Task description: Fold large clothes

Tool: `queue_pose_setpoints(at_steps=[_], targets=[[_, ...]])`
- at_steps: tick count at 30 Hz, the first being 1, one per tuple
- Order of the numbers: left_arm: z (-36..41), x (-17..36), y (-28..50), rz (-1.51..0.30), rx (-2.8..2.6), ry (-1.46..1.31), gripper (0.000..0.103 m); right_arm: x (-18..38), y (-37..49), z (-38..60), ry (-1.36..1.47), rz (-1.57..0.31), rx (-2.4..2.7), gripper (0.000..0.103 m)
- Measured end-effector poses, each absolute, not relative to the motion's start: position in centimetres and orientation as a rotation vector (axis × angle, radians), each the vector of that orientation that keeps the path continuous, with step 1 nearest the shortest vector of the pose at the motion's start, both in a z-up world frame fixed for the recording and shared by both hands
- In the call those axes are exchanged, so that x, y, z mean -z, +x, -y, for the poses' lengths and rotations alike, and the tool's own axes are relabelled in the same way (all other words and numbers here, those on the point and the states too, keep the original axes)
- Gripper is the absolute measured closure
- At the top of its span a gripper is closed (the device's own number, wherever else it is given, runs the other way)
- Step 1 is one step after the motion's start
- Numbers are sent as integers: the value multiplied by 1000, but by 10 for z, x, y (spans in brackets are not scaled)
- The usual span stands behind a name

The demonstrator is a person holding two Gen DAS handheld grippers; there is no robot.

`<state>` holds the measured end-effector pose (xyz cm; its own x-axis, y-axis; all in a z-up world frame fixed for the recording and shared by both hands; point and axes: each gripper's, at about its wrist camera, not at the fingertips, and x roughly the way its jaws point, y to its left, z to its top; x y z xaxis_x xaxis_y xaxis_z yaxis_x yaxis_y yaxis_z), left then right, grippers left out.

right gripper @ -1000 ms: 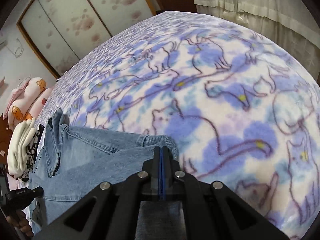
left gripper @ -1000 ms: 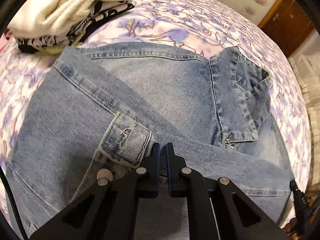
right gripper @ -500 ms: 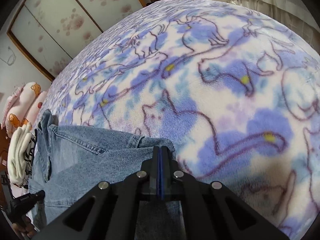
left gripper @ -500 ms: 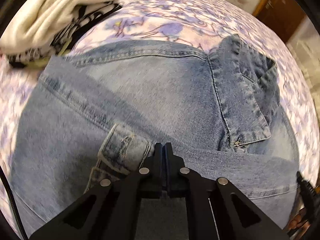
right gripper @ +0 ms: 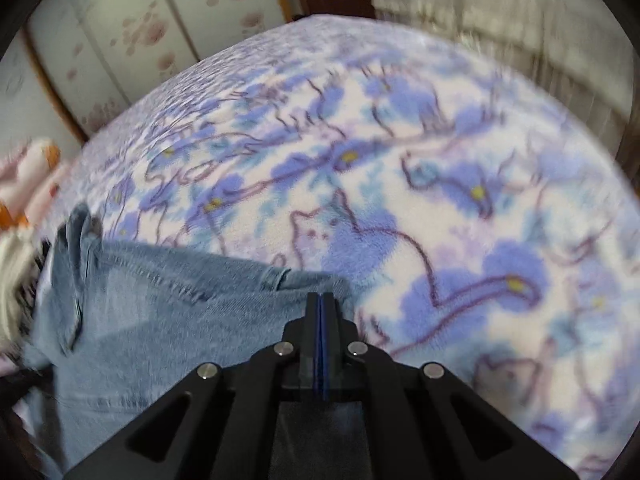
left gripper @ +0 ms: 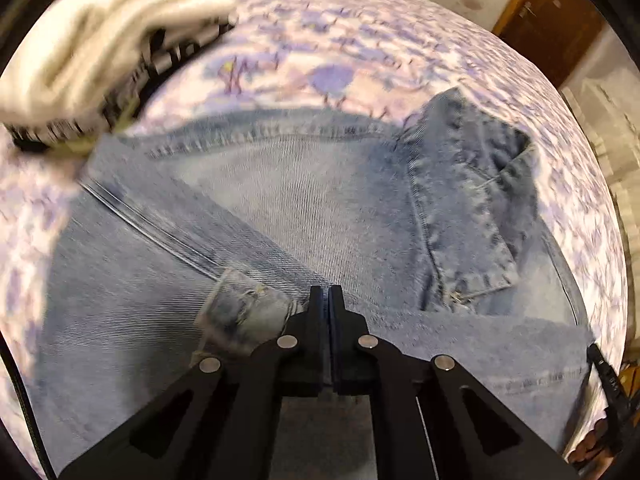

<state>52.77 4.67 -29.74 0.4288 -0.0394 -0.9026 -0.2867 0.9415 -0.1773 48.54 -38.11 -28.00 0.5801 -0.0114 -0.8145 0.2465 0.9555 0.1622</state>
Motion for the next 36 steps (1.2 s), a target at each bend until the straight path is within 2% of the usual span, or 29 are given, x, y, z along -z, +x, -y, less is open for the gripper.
queue_pose_setpoints(at_steps=[8, 20, 22, 27, 29, 33, 36], targets=[[-60, 258, 477, -1082, -125, -351, 100, 239, 436, 347, 332, -941, 96, 103], [-92, 302, 332, -1184, -93, -366, 96, 270, 303, 274, 454, -1112, 61, 100], [-101, 305, 310, -1206, -88, -363, 92, 273, 281, 262, 448, -1124, 65, 100], [-127, 306, 257, -1252, -47, -410, 69, 272, 221, 222, 354, -1144, 71, 99], [-133, 303, 240, -1264, -22, -415, 67, 270, 206, 212, 353, -1169, 74, 99], [-141, 291, 210, -1296, 2, -381, 55, 261, 173, 191, 337, -1205, 68, 99], [-145, 279, 195, -1326, 33, -348, 54, 248, 155, 184, 337, -1234, 66, 99]])
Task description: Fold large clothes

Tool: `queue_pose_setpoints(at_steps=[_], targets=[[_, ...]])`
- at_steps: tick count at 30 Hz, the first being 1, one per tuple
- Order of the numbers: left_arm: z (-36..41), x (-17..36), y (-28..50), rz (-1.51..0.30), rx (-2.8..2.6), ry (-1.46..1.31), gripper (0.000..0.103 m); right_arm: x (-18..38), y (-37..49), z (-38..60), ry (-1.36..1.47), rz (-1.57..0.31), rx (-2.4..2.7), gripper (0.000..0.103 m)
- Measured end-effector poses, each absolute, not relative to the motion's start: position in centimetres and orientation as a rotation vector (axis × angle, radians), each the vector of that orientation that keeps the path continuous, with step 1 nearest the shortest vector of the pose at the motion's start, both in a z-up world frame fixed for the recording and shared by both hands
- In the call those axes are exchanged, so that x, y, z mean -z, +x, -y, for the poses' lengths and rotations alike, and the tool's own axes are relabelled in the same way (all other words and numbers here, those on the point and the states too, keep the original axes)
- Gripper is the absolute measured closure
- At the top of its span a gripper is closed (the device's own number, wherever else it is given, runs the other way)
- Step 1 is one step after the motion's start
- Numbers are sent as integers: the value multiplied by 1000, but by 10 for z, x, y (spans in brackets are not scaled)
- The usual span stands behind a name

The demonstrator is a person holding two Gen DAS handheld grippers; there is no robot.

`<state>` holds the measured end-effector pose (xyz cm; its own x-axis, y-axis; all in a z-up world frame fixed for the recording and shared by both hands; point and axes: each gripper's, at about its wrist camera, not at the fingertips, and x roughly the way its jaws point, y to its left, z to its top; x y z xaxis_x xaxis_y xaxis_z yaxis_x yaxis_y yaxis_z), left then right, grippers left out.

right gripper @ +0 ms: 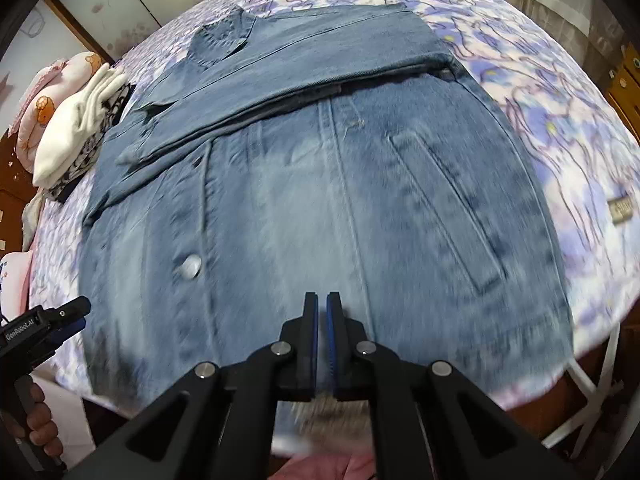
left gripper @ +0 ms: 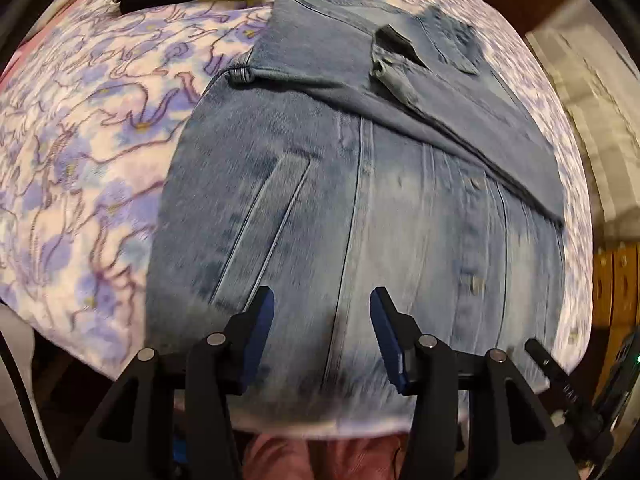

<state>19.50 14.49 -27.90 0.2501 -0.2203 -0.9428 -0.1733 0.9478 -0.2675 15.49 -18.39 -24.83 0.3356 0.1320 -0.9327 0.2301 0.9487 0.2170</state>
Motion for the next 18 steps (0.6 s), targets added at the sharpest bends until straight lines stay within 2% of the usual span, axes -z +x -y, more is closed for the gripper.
queue_pose_setpoints(at_steps=[2, 6, 11, 13, 16, 18], targets=[[-147, 270, 184, -1339, 35, -311, 51, 236, 145, 182, 330, -1240, 58, 98], [-155, 255, 163, -1346, 43, -300, 39, 217, 128, 183, 288, -1230, 47, 77], [-158, 253, 147, -1384, 42, -272, 24, 204, 113, 198, 304, -1213, 14, 61], [-159, 258, 141, -1423, 39, -244, 24, 202, 106, 205, 310, -1216, 9, 52], [-162, 267, 132, -1465, 39, -230, 23, 203, 98, 219, 305, -1219, 4, 49], [-168, 272, 129, -1481, 41, -231, 17, 204, 95, 227, 313, -1220, 13, 47]])
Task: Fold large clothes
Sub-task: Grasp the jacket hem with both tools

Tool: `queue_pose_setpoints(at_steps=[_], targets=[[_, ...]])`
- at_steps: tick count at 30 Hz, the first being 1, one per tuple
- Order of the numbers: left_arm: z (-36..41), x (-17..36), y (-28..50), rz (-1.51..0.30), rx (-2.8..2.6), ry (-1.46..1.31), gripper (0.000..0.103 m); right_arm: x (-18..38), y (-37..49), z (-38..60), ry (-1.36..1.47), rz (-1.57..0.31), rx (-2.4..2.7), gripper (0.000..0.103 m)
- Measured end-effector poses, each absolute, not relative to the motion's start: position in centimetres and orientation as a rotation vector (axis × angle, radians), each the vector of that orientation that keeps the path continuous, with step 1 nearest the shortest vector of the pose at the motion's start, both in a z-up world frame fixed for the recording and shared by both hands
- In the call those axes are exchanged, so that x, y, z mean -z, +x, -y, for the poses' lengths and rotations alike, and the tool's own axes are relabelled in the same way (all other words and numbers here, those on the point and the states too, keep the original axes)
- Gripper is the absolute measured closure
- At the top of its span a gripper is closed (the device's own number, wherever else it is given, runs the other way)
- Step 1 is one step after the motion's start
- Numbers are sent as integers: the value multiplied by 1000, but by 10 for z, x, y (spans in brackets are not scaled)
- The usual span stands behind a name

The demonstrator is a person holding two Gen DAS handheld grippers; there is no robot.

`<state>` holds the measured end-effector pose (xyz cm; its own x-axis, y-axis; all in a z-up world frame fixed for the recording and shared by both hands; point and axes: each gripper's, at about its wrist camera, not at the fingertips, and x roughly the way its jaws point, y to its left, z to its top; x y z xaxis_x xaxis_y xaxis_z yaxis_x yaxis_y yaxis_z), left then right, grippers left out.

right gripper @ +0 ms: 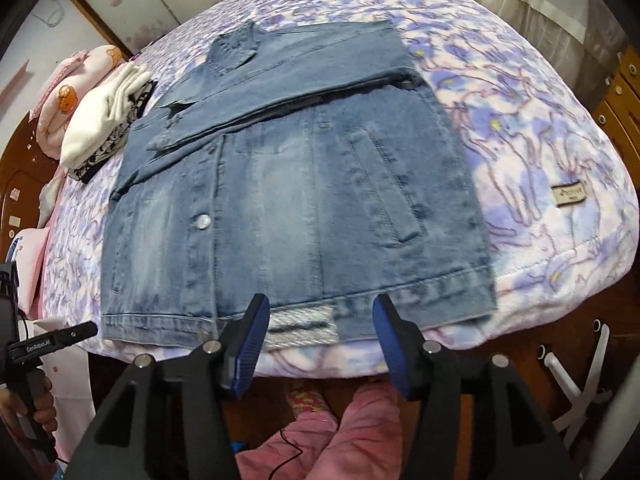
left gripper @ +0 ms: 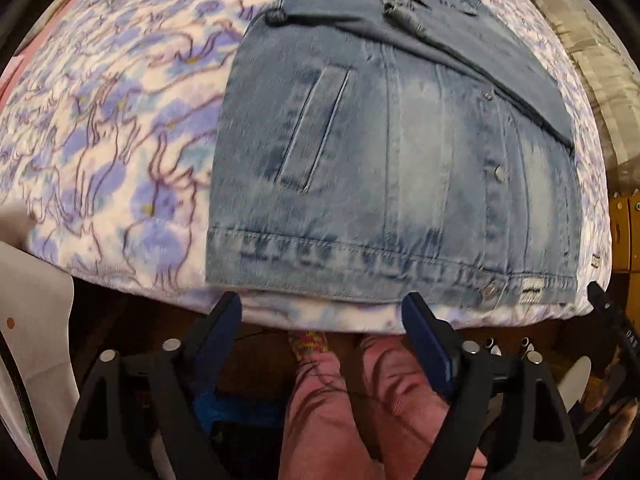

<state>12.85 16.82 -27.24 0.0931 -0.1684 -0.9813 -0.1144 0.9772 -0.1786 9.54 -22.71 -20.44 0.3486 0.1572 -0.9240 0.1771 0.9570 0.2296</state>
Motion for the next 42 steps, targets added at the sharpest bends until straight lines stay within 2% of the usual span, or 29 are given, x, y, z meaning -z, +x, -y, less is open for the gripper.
queue_pose_setpoints(at_steps=[3, 16, 27, 29, 31, 35, 37, 40, 41, 42], targets=[[-179, 281, 127, -1498, 41, -247, 13, 213, 93, 248, 353, -1233, 35, 38], [-231, 312, 140, -1534, 60, -303, 13, 268, 92, 316, 403, -1315, 229, 38], [-269, 347, 154, -1568, 187, -458, 13, 301, 89, 355, 712, -1339, 314, 38], [-270, 353, 156, -1570, 209, -473, 14, 302, 87, 354, 721, -1327, 319, 43], [-271, 360, 158, -1566, 247, -480, 14, 303, 85, 354, 735, -1315, 302, 56], [-276, 369, 160, -1539, 284, -507, 14, 303, 85, 352, 777, -1312, 281, 59], [-285, 371, 160, -1521, 283, -562, 18, 303, 84, 352, 781, -1320, 277, 62], [-294, 367, 157, -1505, 282, -626, 38, 301, 88, 349, 784, -1328, 277, 64], [-295, 364, 156, -1493, 286, -662, 49, 303, 88, 350, 793, -1325, 279, 65], [-294, 363, 154, -1484, 289, -689, 53, 303, 87, 349, 798, -1323, 285, 65]])
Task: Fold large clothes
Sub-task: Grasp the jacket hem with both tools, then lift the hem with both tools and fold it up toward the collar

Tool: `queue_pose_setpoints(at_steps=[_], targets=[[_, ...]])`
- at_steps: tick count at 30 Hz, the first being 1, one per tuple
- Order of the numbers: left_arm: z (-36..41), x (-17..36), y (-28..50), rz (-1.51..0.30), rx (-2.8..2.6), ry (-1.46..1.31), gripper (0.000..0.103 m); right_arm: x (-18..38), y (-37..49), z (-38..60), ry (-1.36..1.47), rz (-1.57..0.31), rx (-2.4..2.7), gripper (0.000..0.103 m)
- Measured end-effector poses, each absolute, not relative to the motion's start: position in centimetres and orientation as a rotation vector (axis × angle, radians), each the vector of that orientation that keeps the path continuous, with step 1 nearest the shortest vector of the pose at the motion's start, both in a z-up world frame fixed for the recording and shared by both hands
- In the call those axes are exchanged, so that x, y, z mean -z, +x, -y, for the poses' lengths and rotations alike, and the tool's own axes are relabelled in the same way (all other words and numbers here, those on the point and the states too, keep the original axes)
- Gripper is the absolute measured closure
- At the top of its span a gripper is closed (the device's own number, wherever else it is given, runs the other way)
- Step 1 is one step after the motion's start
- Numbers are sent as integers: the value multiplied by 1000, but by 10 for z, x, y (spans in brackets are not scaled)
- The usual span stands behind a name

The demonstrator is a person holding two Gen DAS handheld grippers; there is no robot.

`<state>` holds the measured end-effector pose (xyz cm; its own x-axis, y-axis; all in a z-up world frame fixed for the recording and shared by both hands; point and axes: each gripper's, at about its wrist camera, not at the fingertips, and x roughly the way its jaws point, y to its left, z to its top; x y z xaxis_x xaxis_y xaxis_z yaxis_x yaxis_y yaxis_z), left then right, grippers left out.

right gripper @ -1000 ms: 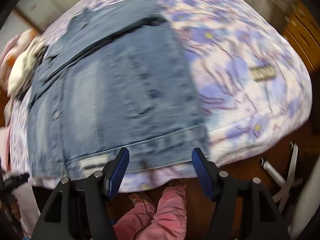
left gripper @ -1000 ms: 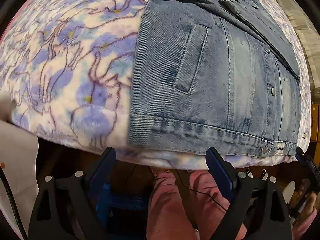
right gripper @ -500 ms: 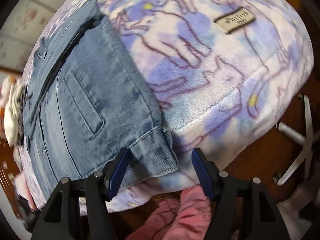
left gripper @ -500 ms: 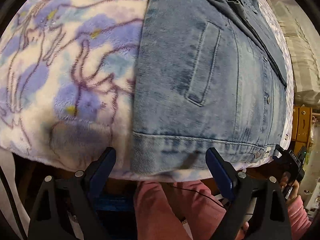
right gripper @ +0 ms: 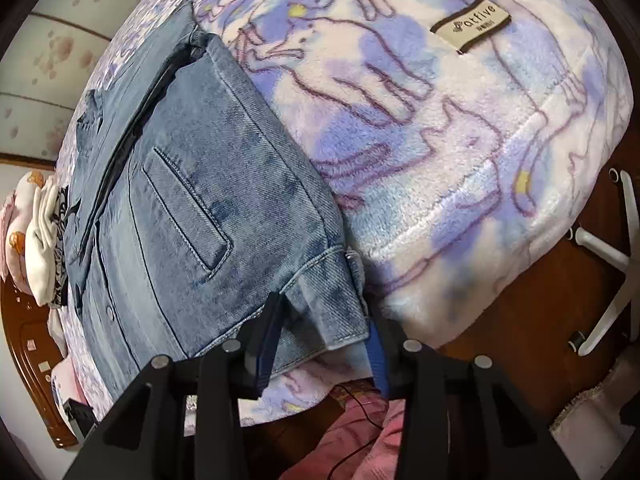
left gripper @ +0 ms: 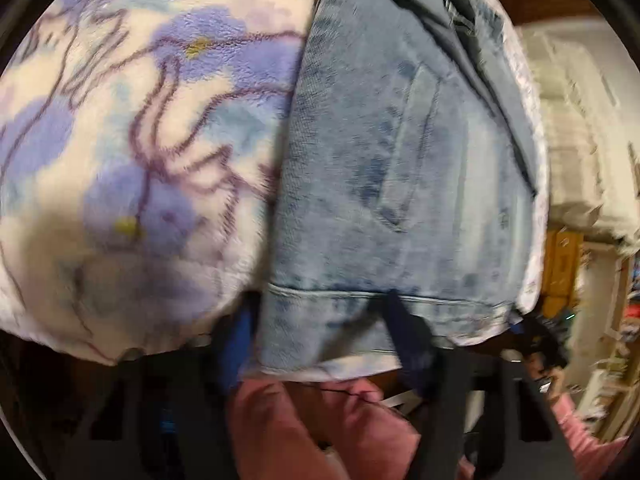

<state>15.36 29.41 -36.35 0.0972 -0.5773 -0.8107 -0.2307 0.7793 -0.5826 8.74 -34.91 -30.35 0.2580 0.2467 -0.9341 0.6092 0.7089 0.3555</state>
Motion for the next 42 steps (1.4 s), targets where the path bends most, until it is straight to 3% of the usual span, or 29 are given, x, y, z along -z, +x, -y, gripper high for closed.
queue_pose_setpoints(at_steps=[10, 13, 14, 23, 31, 42], targets=[[-273, 378, 164, -1534, 171, -710, 58, 294, 83, 342, 784, -1278, 333, 80], [-266, 372, 165, -1560, 80, -721, 72, 289, 80, 341, 789, -1258, 344, 85], [-266, 370, 166, -1562, 66, -731, 88, 284, 79, 339, 792, -1246, 349, 86], [-247, 332, 177, -1642, -55, -692, 91, 244, 81, 328, 810, -1193, 296, 95], [-236, 281, 205, -1718, -59, -738, 92, 218, 100, 302, 879, -1161, 209, 96], [-203, 202, 274, -1685, 55, -1021, 92, 154, 174, 294, 986, -1116, -7, 97]])
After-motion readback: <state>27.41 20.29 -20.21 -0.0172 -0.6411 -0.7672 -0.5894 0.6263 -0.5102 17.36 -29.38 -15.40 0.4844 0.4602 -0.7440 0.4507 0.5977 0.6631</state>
